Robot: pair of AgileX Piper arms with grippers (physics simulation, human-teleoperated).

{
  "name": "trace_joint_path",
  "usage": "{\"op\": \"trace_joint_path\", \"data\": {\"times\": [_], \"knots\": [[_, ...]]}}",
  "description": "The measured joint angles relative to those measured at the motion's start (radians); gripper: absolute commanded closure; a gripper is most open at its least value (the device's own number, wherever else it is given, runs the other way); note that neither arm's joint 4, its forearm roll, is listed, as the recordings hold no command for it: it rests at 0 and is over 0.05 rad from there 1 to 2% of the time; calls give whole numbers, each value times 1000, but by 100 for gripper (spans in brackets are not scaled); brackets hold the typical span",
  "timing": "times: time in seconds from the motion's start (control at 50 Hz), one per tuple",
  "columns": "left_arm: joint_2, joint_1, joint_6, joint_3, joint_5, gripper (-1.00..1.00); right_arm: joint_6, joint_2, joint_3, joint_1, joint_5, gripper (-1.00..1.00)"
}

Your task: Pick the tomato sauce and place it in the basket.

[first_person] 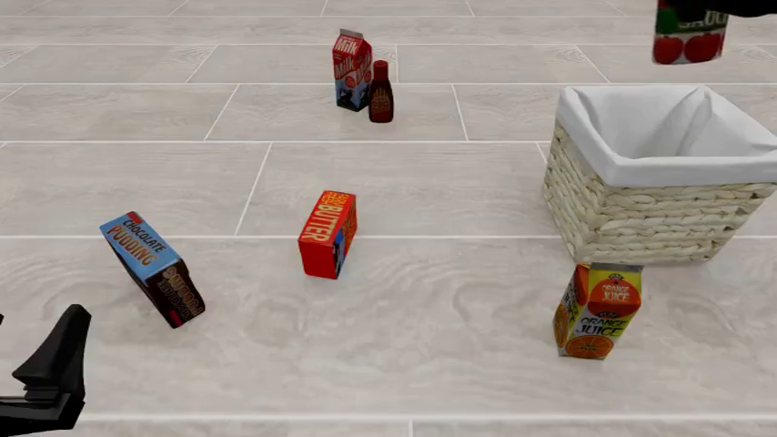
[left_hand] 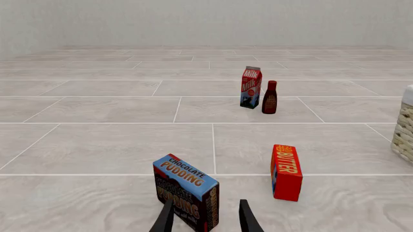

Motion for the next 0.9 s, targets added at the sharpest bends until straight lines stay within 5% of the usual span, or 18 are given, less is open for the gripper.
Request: {"op": "trace_joint_path", "data": {"times": [0.9], "knots": [[0,0,0,0,0,-100,27,117,75,-69,-122,100]]}}
